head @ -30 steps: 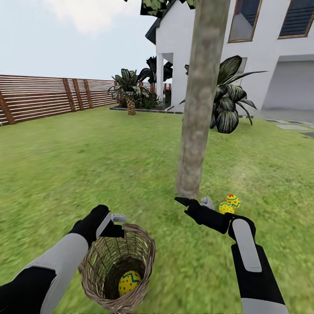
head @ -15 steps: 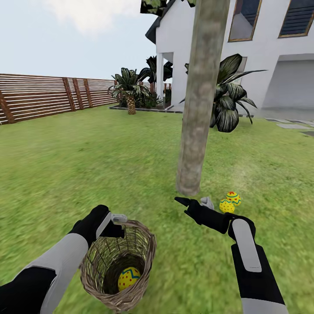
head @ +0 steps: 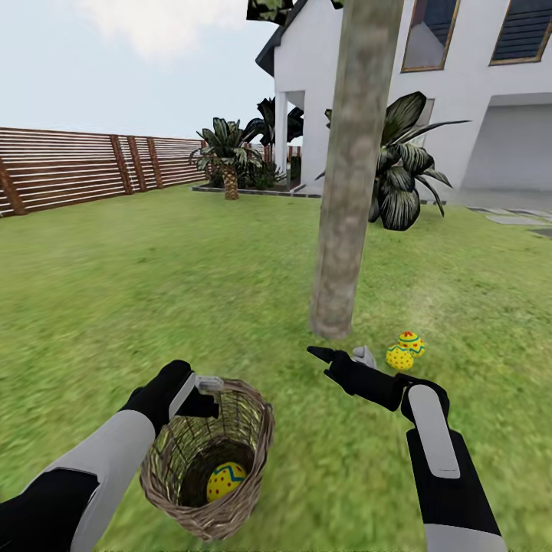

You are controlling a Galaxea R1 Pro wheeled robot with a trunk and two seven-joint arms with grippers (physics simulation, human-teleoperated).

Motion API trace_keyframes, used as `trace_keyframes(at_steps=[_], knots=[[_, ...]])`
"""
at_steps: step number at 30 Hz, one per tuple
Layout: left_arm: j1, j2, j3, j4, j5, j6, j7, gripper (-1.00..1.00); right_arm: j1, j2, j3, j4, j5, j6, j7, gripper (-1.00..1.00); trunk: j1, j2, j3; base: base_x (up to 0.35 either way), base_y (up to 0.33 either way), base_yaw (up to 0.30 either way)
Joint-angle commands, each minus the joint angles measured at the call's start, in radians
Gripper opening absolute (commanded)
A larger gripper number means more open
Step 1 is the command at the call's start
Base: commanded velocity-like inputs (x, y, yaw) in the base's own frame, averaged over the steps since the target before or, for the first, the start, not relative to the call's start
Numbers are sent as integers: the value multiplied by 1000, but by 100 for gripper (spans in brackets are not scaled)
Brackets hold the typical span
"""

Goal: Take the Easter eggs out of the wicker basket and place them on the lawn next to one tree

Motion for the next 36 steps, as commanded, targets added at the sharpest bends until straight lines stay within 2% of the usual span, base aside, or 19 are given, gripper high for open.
trace_keyframes(at_steps=[1,15,36], knots=[[-1,1,-6,-1,8,3,3,100,-1,1,-2,-1,-11,5,-10,100,4,-8,-4,0,0,0],[-1,1,-6,-1,8,-4,3,100,-1,1,-2,-1,-11,5,-10,100,57,-106,-48,0,0,0],[-1,0,-6,-1,7,-56,-2,100,-1,2,-1,0,-11,5,-9,100,67,-110,-129,0,0,0]])
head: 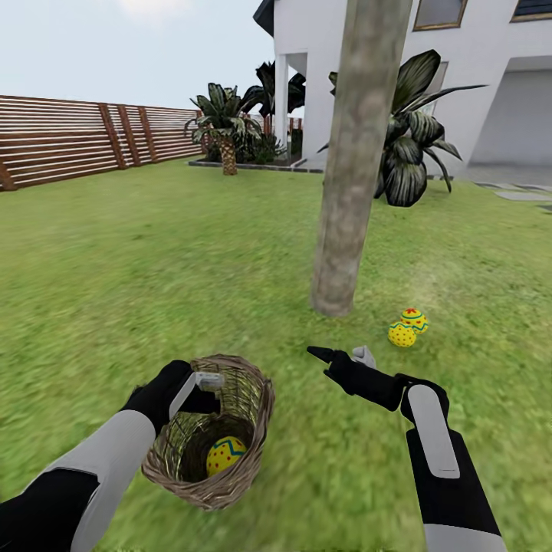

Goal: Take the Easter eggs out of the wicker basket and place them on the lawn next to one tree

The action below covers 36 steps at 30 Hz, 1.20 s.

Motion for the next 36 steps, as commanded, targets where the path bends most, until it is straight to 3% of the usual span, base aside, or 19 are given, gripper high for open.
trace_keyframes(at_steps=[1,22,28,36], knots=[[-1,1,-6,-1,8,2,2,100,-1,1,-2,-1,-12,5,-10,100,0,-1,-5,0,0,0],[-1,8,-9,-3,8,-32,-48,100,-1,-2,14,-45,-12,5,-1,100,10,-6,-86,0,0,0],[-1,8,-10,-3,8,-49,-49,100,0,-5,24,-66,-12,5,90,100,12,-7,-109,0,0,0],[-1,8,-10,-3,8,-58,-49,100,5,-6,27,-68,-12,5,123,100,16,-9,-140,0,0,0]])
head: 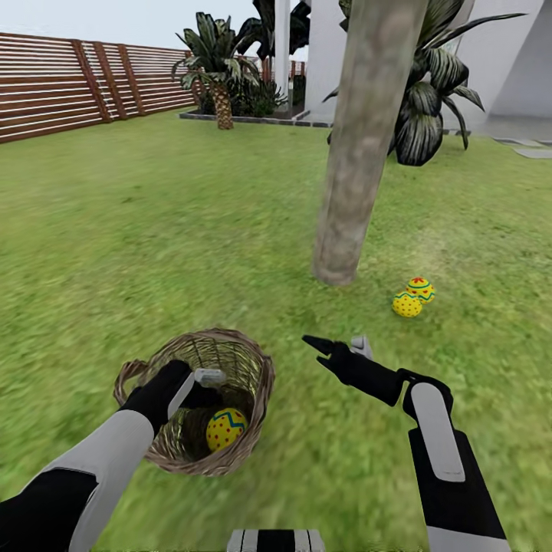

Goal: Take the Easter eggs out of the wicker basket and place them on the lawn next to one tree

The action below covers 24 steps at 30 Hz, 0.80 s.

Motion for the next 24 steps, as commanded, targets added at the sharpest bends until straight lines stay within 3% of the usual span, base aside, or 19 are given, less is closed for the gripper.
trace_keyframes(at_steps=[1,13,24], knots=[[0,1,-5,-1,9,1,3,100,0,1,-3,0,0,6,6,100,0,-1,-5,0,0,0],[0,1,-5,-1,9,-29,2,100,14,-17,-4,-1,0,6,85,100,6,-3,-51,0,0,0],[0,1,-42,-1,9,-54,-8,100,16,-20,-4,-1,0,6,107,100,11,-6,-94,0,0,0]])
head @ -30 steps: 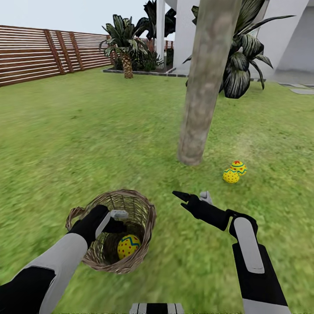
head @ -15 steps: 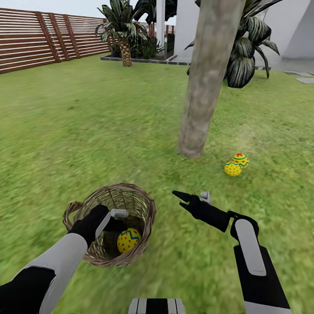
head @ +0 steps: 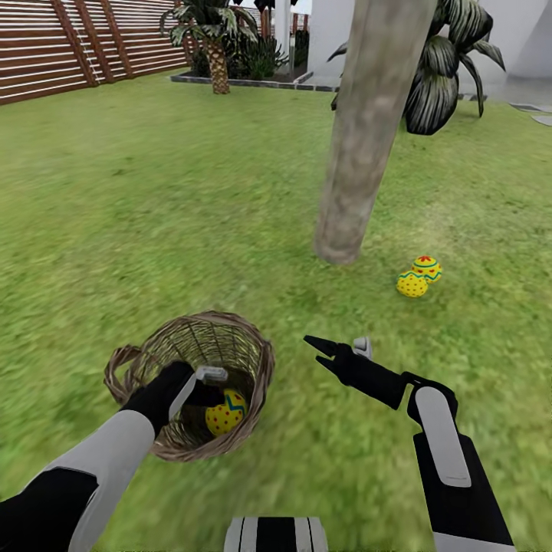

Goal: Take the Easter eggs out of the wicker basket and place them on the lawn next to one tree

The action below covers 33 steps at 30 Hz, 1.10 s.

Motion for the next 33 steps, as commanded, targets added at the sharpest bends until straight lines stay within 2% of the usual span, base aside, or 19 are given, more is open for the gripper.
trace_keyframes(at_steps=[1,6,13,25,30,33], knots=[[0,1,-7,-1,8,3,-2,100,-1,1,-3,0,9,6,11,100,0,-1,-5,0,0,0],[0,2,-16,-1,8,-1,-38,100,-1,1,-3,0,9,6,11,100,2,-2,-24,0,0,0],[0,2,-18,-7,10,-14,-49,100,-1,1,-3,0,10,6,11,100,6,-3,-51,0,0,0],[0,4,-17,-12,10,-43,-53,100,-1,1,-3,0,10,6,11,100,6,-3,-51,0,0,0],[0,4,-17,-13,10,-45,-79,100,-1,1,-3,0,10,6,11,100,6,-3,-51,0,0,0],[0,4,-16,-13,10,-55,-95,100,-1,1,-3,0,9,6,11,100,7,-4,-63,0,0,0]])
